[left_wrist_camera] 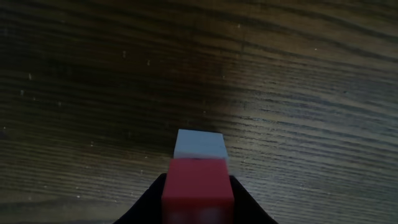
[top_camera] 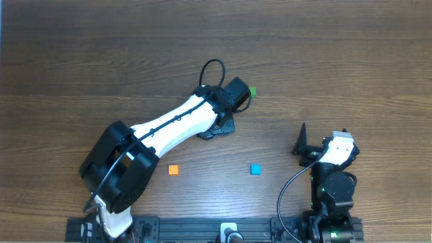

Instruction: Stack Cubes

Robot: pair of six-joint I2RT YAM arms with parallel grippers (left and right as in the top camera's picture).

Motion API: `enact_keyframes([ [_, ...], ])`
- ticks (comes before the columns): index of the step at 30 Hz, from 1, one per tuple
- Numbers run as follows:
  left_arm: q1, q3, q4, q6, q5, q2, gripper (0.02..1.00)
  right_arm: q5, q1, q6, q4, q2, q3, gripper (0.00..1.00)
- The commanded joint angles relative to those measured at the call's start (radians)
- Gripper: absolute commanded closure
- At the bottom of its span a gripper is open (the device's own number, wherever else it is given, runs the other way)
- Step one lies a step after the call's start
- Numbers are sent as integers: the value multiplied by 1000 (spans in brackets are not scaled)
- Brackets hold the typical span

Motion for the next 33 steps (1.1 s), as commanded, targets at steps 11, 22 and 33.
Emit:
enact_keyframes([
  [11,5,-8,4,-15,-27,15,717,9,-5,-8,2,-6,-8,9],
  [22,5,-8,4,-16,-27,15,623,10,-5,-8,2,-6,-8,9],
  [33,5,-8,3,-13,-44,-80,18,10,-5,-8,2,-6,-8,9],
])
